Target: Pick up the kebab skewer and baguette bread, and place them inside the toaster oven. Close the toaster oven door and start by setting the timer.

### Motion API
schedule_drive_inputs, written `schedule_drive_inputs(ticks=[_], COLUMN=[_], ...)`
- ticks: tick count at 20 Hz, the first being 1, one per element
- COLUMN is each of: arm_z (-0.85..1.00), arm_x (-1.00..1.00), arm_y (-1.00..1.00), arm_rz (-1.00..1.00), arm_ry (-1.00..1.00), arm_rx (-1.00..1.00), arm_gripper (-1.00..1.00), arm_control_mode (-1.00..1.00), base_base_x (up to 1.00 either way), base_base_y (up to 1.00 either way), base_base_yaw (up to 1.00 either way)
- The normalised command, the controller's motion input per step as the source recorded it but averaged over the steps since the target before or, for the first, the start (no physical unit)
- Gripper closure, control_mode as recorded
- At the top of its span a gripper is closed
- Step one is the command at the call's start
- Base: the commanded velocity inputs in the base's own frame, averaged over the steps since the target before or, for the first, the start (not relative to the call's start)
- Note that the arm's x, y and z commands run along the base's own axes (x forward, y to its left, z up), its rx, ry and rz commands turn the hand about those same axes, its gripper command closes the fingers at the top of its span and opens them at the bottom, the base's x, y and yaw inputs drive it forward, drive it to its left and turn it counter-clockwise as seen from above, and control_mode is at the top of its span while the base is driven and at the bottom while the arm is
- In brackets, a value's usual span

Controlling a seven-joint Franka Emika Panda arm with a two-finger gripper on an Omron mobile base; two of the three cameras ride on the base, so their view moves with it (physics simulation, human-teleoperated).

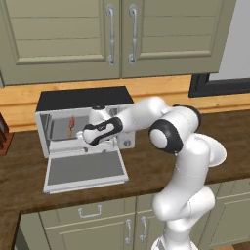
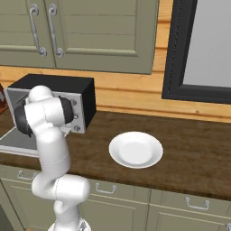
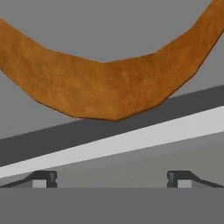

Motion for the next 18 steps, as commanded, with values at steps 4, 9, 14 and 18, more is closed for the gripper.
schedule_drive_inputs(ticks=[4, 9, 14, 18], arm_z=[0.00, 0.00, -0.08, 0.03], arm_x=[0.43, 0.52, 0.39, 0.00], arm_y=[0.26, 0.13, 0.00, 0.00], arm_rz=[-0.20, -0.20, -0.14, -0.04], arm_ry=[0.00, 0.00, 0.00, -0.01], arm_rx=[0.00, 0.00, 0.00, 0.02], arm_gripper=[-1.00, -1.00, -1.00, -1.00], arm_control_mode=[-1.00, -1.00, -1.00, -1.00], base_base_x=[0.00, 0.00, 0.00, 0.00], base_base_y=[0.00, 0.00, 0.00, 0.00], base_base_yaw=[0.00, 0.00, 0.00, 0.00])
